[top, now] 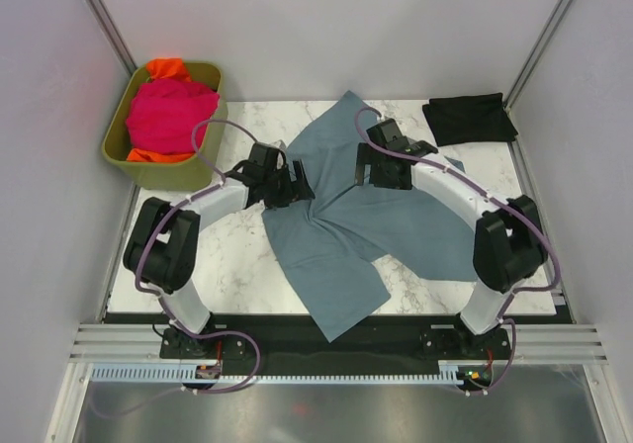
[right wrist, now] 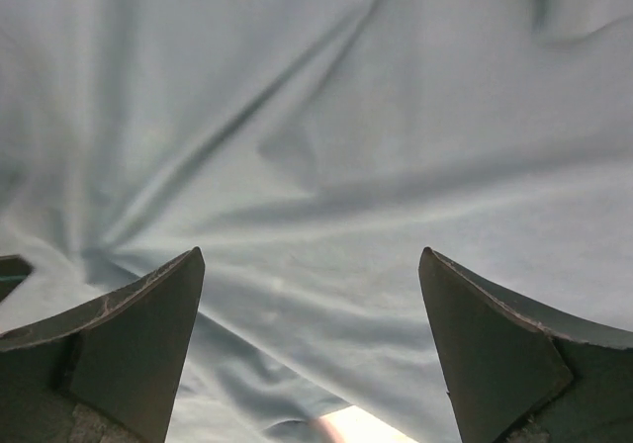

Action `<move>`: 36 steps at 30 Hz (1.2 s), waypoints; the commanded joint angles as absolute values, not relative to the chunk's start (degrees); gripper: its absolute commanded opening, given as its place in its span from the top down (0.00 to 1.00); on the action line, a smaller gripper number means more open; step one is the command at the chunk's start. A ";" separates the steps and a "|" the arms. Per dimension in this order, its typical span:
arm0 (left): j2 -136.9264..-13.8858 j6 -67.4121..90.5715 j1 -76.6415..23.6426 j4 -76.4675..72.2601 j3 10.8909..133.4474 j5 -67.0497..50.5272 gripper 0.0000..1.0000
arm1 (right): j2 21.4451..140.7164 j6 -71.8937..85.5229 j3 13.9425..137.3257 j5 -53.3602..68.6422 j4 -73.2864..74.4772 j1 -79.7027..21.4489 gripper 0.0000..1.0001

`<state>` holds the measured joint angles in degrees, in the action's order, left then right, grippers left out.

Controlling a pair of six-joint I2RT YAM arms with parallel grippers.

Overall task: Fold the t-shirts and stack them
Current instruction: Flatten the tshirt out

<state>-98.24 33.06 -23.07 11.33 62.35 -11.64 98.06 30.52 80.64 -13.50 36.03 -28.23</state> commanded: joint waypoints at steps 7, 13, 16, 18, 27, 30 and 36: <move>-94.40 36.04 -22.85 10.37 50.37 -3.61 0.09 | 106.52 29.62 73.93 -1.41 28.93 -16.54 0.02; -88.25 35.25 -20.57 13.44 44.04 -0.17 0.09 | 106.44 32.07 66.81 -0.18 26.99 -9.16 0.02; -83.09 34.98 -16.53 15.38 40.97 -0.18 0.08 | 105.91 33.13 63.47 -0.09 26.46 -6.78 0.02; -79.38 36.47 -14.68 17.74 38.77 4.37 0.07 | 104.95 34.10 61.35 -1.48 26.46 -6.16 0.02; -62.32 36.13 -9.49 21.43 35.06 3.78 0.04 | 98.63 35.17 57.82 -0.26 25.66 -6.76 0.02; -60.65 34.72 -9.67 25.03 39.10 3.43 0.06 | 95.82 32.27 63.35 -2.19 29.87 -8.52 0.02; -58.36 28.40 -11.60 28.64 47.18 -4.56 0.08 | 94.73 28.31 75.31 -10.45 34.89 -10.28 0.02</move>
<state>-59.99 33.89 -10.37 26.22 41.21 0.51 97.30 31.40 68.55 -4.97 32.86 -10.24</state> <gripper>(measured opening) 0.926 0.982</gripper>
